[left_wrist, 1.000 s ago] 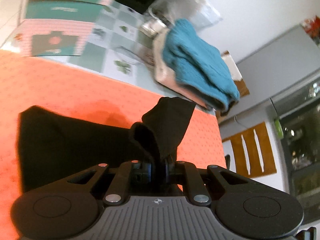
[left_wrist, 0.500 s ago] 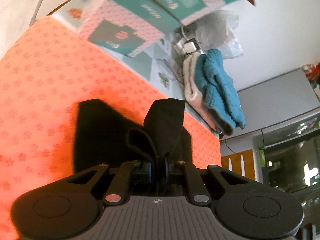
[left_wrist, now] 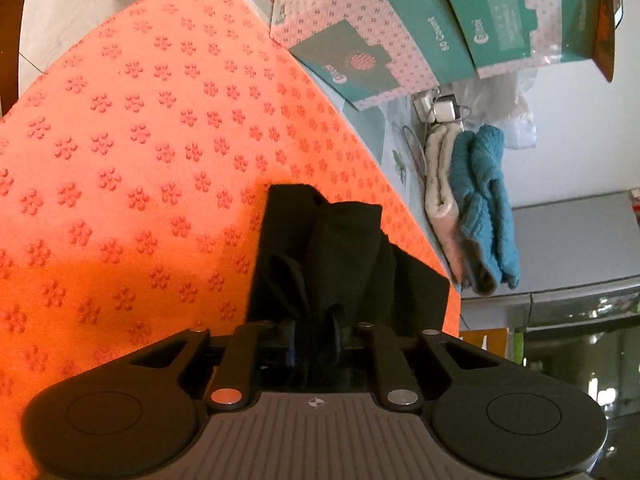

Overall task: Fold clothes
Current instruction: 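Fold the sweater in half with both tools, lay it down and release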

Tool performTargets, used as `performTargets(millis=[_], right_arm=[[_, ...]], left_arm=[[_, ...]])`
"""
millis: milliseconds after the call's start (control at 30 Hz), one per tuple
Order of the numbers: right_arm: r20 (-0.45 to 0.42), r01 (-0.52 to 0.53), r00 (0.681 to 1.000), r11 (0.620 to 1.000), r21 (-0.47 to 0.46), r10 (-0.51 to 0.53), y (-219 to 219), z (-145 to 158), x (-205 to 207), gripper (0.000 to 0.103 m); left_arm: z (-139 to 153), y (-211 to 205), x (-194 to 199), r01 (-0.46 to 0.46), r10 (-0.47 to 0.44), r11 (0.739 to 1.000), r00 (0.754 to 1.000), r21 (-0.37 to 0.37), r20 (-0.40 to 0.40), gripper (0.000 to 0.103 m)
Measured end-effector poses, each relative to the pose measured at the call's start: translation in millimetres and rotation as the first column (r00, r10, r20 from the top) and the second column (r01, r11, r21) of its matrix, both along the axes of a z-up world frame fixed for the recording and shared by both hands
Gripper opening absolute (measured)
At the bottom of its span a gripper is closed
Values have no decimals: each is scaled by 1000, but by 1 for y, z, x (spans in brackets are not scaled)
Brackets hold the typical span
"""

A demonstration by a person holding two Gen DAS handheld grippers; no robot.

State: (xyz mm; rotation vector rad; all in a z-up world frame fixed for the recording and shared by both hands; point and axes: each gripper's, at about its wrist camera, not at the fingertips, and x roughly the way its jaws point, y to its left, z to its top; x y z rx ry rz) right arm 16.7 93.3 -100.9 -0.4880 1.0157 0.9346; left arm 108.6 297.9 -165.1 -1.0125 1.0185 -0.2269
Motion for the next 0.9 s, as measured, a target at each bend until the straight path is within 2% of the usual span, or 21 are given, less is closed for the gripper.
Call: performTargets(millis=[33,100,200,400,467,600,667,900], right_arm=[[-2,-1,1000,1000,18,1,-2,2,-2,23],[-10,2,1000,999,52,-1,-7,7,-4,25],[-26,28,999,993,113,-25,-19,17,-5,26],[-68,91,995,967,237,-77,-48,41,-1,26],[-82,104,993,960,261,-85,-55,47,-1,27],[-79,94,994,953,287,-74,-64,53,-7,27],[-76,97,994,950,297,-78,-68,56,-11,38],[-71,135,990,941,310,-118,-97,63,-18,43]], left_arm=[[2,3,-2,-18,19,1000,1000,-7,4,37],[5,10,-7,-66,66,997,998,-38,6,50],[11,21,-17,-116,117,990,993,-83,7,50],[46,19,-44,-87,86,996,996,32,32,57],[54,16,-58,-86,84,995,996,46,39,57],[62,8,-84,-102,100,993,994,53,39,57],[65,5,-97,-108,106,993,994,54,35,57],[64,-19,-125,-58,57,991,998,121,8,58]])
